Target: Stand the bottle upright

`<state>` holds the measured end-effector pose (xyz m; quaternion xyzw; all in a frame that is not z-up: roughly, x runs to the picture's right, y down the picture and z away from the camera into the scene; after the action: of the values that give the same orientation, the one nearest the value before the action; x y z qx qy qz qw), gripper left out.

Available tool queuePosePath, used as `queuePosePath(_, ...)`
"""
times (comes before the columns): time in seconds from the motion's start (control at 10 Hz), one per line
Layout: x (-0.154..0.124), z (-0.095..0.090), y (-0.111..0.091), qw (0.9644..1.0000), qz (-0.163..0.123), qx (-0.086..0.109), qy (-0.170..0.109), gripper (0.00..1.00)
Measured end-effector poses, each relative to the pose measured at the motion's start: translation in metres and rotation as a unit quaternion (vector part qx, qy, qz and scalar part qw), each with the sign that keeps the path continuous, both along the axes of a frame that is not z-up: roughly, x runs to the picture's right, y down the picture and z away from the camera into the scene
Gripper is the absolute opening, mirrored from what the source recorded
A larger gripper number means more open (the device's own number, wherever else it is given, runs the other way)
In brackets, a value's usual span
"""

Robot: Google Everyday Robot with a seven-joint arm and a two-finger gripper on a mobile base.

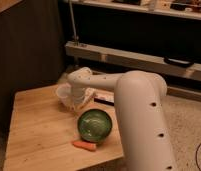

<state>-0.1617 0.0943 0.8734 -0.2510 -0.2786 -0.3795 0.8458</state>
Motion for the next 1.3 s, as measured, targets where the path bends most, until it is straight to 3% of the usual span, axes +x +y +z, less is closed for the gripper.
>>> queuePosePath(0.3,-0.001,-0.034,-0.024,0.9996,0.017,-0.012,-0.020,0.13)
queuePosePath(0.7,0.003,-0.091,-0.047,0.9950,0.041,-0.058,-0.071,0.13)
queuePosePath(1.0,0.017,-0.141,-0.062,0.9934,0.044,-0.075,-0.075,0.13)
queuePosePath(1.1,0.021,-0.163,-0.063,0.9924,0.046,-0.083,-0.078,0.13)
queuePosePath(1.3,0.024,-0.193,-0.048,0.9872,0.055,-0.115,-0.096,0.13)
